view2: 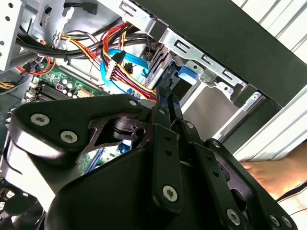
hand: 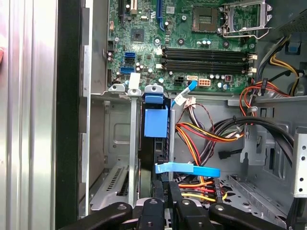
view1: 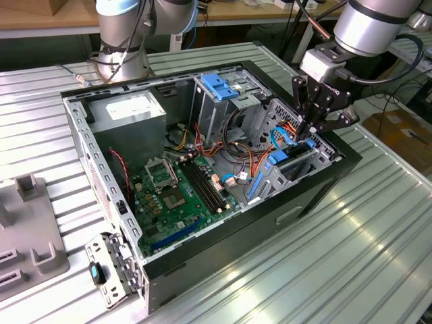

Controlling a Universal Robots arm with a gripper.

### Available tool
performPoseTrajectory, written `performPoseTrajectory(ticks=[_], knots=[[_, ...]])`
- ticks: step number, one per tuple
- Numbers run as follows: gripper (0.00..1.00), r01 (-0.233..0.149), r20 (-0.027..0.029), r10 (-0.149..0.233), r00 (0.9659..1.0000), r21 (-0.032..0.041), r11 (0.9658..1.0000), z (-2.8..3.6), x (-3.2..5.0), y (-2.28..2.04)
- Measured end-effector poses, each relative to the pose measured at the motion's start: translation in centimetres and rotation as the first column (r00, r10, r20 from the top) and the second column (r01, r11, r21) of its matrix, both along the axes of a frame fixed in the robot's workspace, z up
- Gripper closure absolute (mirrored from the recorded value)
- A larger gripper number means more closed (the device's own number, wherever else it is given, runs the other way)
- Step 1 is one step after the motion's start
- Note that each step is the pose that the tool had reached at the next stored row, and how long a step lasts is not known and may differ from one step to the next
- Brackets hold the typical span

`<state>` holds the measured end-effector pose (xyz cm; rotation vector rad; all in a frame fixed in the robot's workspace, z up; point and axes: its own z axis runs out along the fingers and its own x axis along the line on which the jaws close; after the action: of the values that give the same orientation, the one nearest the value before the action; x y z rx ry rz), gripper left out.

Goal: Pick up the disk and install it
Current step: 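Insert the second disk wire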

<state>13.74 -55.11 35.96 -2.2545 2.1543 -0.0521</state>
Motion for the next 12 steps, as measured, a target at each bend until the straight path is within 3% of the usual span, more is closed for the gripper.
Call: performPoseTrajectory(ticks=[12], knots=[[0.84, 0.000, -0.0058, 0.000, 1.0000, 0.0000, 1.0000, 0.00, 0.00, 0.00]])
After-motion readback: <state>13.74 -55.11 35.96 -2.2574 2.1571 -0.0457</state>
